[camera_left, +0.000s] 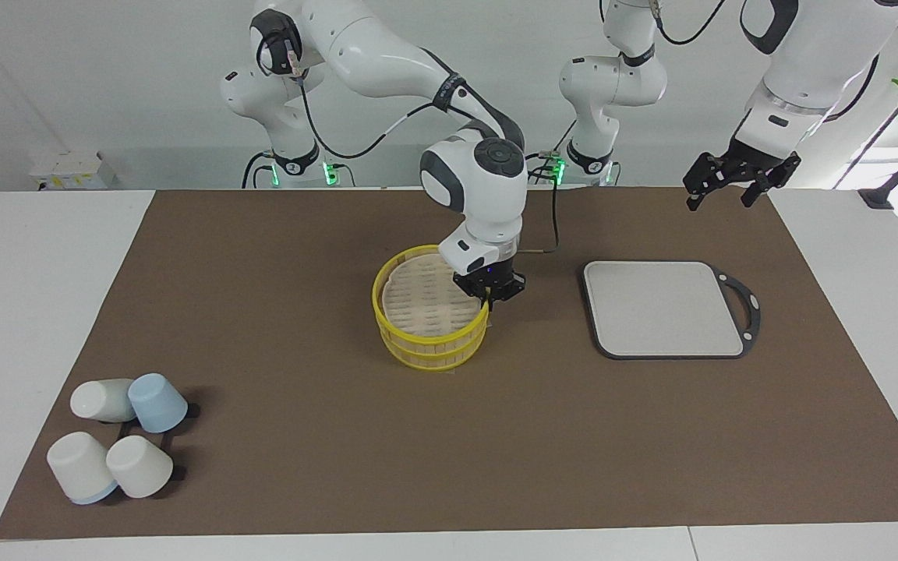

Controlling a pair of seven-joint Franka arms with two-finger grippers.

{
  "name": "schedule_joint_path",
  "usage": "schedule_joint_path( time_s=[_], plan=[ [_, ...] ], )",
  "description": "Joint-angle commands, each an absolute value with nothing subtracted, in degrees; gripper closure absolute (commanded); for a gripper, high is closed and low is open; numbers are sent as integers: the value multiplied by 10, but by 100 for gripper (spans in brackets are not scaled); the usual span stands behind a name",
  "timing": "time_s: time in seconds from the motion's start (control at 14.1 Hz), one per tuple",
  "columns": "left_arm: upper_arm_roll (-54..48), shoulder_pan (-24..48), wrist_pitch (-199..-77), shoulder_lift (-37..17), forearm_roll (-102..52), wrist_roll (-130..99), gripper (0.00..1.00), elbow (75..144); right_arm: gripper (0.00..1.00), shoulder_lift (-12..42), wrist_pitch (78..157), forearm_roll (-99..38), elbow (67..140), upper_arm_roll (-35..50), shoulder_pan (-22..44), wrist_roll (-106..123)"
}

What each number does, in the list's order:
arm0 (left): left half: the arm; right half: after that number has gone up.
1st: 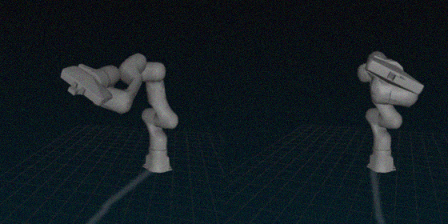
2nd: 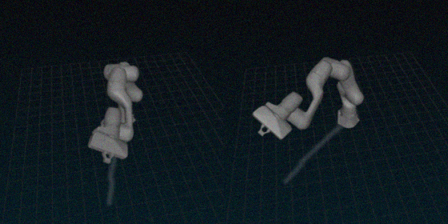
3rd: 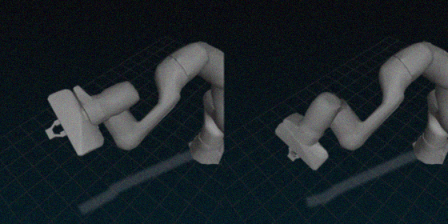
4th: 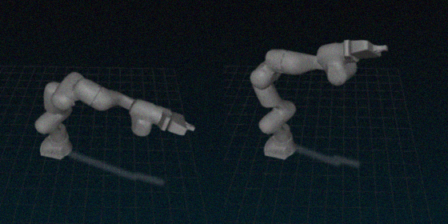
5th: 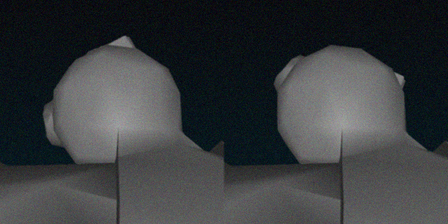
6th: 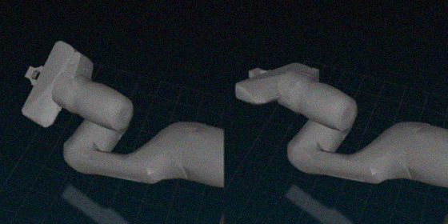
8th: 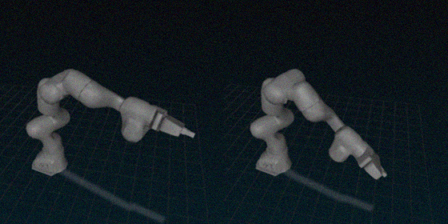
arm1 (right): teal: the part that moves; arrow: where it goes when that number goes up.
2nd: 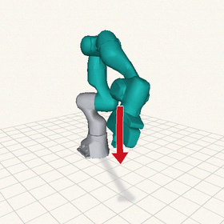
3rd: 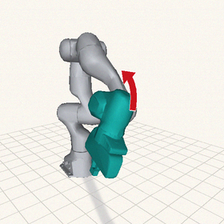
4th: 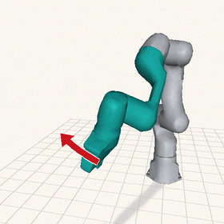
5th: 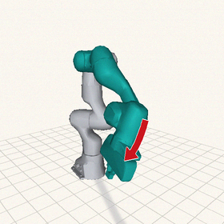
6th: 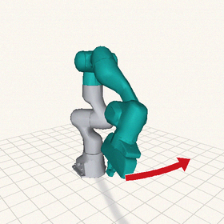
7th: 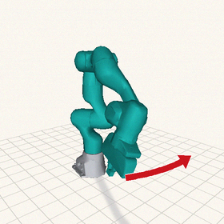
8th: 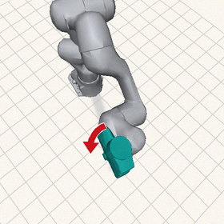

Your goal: Place bun in steamer

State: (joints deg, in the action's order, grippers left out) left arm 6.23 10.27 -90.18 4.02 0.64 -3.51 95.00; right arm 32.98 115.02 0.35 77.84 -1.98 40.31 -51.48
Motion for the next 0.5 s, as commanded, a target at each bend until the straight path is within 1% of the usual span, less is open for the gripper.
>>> schedule_joint_path(
  time_s=[0.0,0.43],
  plan=[
    [58,97,-921,49,-2,-29,0,963,100,311,1166,5,803,-17,400,-522],
    [55,102,-925,49,-2,-32,0,964,100,309,1172,4,813,-17,403,-522]
  ],
)
